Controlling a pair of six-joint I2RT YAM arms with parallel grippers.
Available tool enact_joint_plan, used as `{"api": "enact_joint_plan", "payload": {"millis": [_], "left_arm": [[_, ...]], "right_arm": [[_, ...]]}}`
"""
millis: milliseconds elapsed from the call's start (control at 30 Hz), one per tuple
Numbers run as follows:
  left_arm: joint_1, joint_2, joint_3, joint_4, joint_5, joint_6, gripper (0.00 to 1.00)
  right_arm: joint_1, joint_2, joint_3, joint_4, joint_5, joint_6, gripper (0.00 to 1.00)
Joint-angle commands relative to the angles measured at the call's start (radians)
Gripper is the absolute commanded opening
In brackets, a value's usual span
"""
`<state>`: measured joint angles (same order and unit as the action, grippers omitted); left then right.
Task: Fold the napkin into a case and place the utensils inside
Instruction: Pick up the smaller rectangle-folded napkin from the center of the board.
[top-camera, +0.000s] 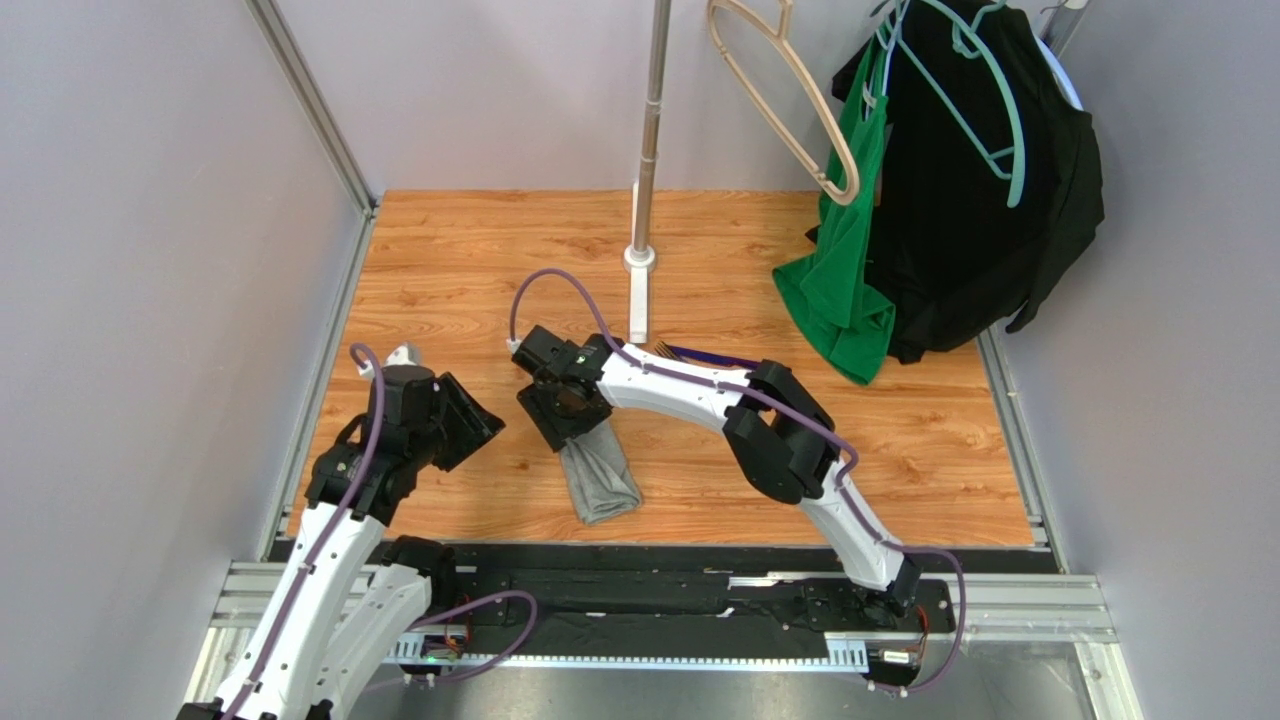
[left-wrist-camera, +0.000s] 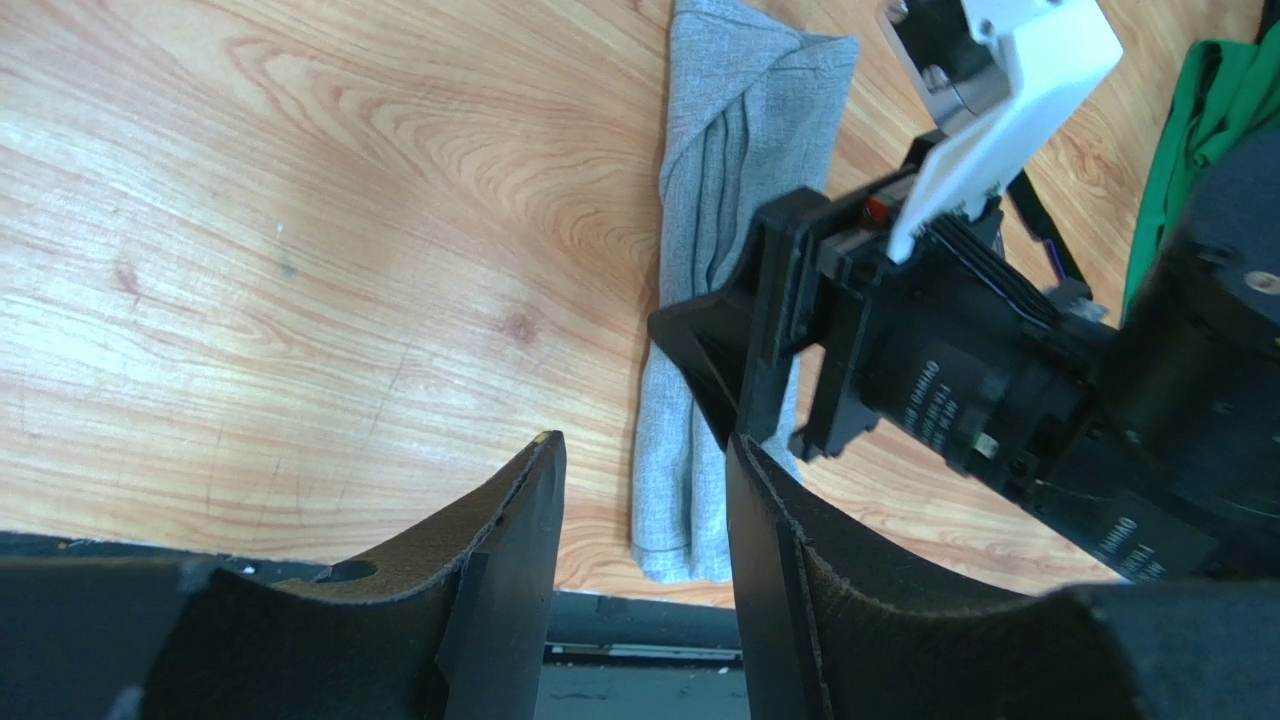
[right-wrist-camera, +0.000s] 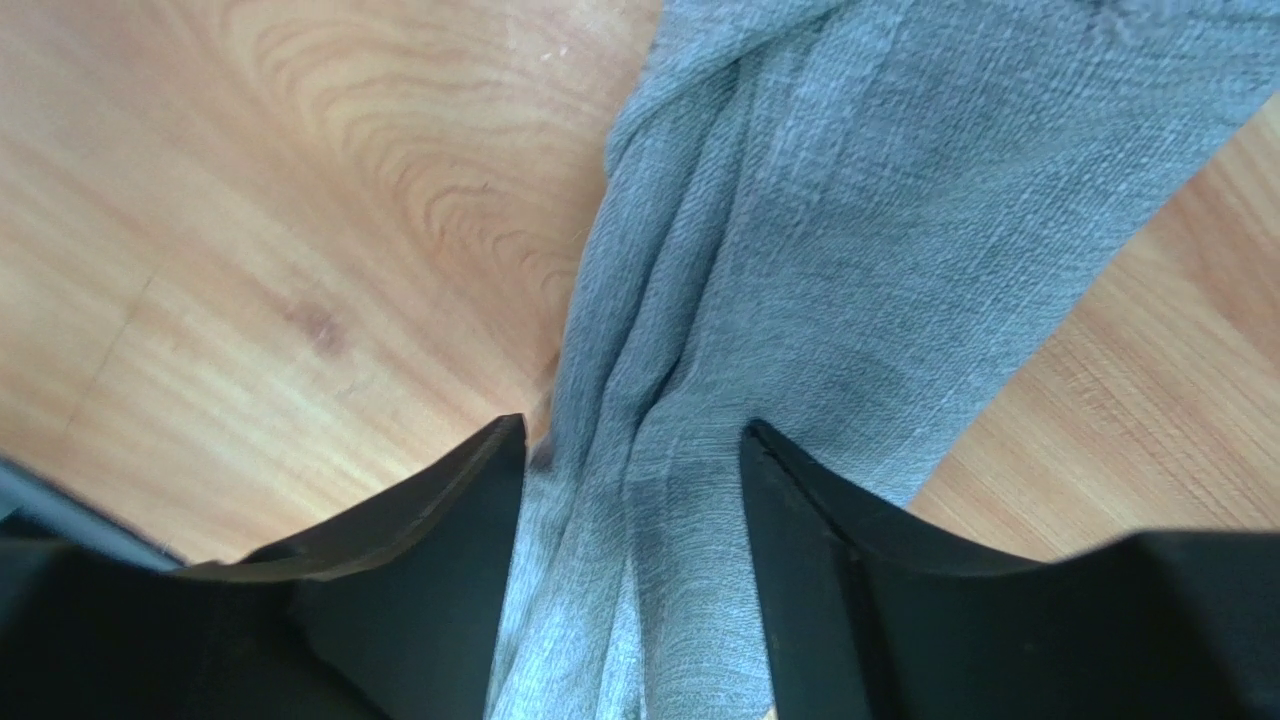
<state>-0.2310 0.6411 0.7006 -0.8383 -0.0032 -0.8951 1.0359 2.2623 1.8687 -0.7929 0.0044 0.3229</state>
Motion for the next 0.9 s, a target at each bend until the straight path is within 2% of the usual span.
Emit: {"api": "enact_joint_plan", "payload": {"millis": [0, 233, 367, 433, 467, 567, 633, 700, 767, 800, 833, 867], "left_arm": [[0.007, -0.021, 0.045, -0.025, -0.006, 0.018, 0.52], [0.009, -0.027, 0.063, -0.042, -0.009, 0.025, 0.51], [0.01, -0.044, 0.071, -0.062, -0.017, 0.027, 0.51], [0.01, -0.057, 0.076, -0.079, -0.024, 0.03, 0.51], [0.01, -0.06, 0.082, -0.085, -0.029, 0.031, 0.51], [0.012, -0.063, 0.1, -0.11, -0.05, 0.051, 0.51], [0.012, -0.06, 0.109, -0.125, -0.053, 0.068, 0.51], [0.012, -0.054, 0.114, -0.134, -0.055, 0.08, 0.51], [0.013, -0.035, 0.117, -0.134, -0.037, 0.09, 0.48], [0.013, -0.014, 0.12, -0.143, -0.031, 0.09, 0.46], [0.015, -0.003, 0.122, -0.148, -0.024, 0.091, 0.37], [0.015, 0.003, 0.125, -0.154, -0.021, 0.088, 0.34]], "right_arm": [[0.035, 0.068, 0.113, -0.095, 0.162, 0.044, 0.56], [0.064, 0.146, 0.208, -0.161, 0.236, 0.054, 0.42], [0.076, 0.161, 0.225, -0.164, 0.236, 0.061, 0.24], [0.079, 0.151, 0.228, -0.163, 0.229, 0.062, 0.18], [0.079, 0.143, 0.231, -0.158, 0.221, 0.059, 0.1], [0.067, 0.086, 0.231, -0.12, 0.117, 0.059, 0.0], [0.056, 0.039, 0.221, -0.082, 0.011, 0.085, 0.0], [0.024, 0.01, 0.192, -0.031, -0.161, 0.108, 0.0], [-0.005, -0.053, 0.109, 0.078, -0.231, 0.145, 0.0], [-0.019, -0.076, 0.069, 0.131, -0.345, 0.177, 0.0], [-0.034, -0.108, -0.024, 0.252, -0.403, 0.215, 0.0], [-0.069, -0.122, -0.07, 0.324, -0.467, 0.293, 0.0]]}}
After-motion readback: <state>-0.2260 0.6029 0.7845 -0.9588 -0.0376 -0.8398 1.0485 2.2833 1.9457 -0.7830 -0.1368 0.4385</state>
